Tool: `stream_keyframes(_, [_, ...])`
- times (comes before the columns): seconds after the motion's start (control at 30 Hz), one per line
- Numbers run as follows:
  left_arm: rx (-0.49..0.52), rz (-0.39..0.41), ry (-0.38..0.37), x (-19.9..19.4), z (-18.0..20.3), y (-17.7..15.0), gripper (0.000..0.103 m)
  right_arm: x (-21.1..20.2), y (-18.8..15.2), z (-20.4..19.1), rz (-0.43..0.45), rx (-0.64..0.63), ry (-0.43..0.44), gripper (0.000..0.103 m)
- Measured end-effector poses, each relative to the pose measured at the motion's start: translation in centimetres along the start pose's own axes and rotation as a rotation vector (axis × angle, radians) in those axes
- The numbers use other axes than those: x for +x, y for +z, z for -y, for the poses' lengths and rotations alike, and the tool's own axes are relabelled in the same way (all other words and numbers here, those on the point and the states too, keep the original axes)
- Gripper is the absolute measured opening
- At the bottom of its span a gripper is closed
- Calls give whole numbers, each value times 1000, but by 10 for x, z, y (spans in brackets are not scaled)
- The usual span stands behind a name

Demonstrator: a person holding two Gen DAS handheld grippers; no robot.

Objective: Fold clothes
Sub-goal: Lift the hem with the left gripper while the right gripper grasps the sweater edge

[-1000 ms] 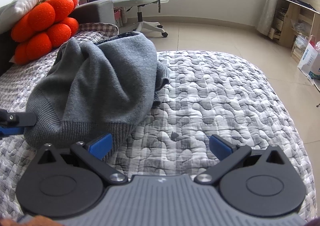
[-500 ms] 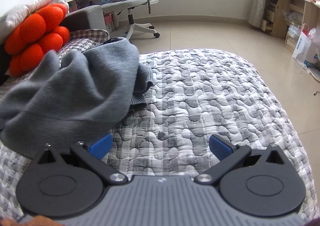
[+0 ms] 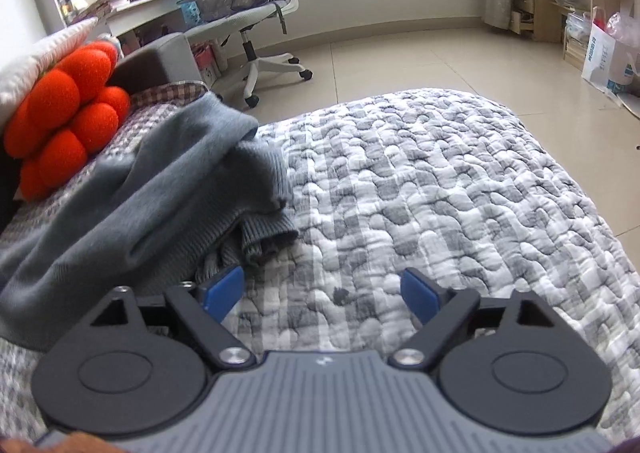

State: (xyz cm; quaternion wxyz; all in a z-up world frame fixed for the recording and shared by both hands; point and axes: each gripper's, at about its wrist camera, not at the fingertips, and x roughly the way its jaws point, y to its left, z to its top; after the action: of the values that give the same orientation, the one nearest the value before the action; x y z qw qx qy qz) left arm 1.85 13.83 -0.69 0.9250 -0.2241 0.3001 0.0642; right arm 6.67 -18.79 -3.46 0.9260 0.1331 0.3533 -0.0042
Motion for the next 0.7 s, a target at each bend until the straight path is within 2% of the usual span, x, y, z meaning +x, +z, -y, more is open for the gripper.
stream_keyframes(0.17, [13,-6,51,8,-1,0,9,4,6,-1,52,19,6,82])
stream_keyframes(0.53, [40,-28,79,21,1,-2,9,22,12,-4,129,34,21,67])
stream_keyframes(0.63, [51,-31,86,24,2,-2,9,25,11,-4,144,28,49,62])
stream_keyframes(0.67, [57,-31,87,25,3,-3,9,26,11,-4,149,24,59,58])
stream_keyframes(0.7, [64,-30,90,26,4,-3,9,27,11,-4,150,20,69,49])
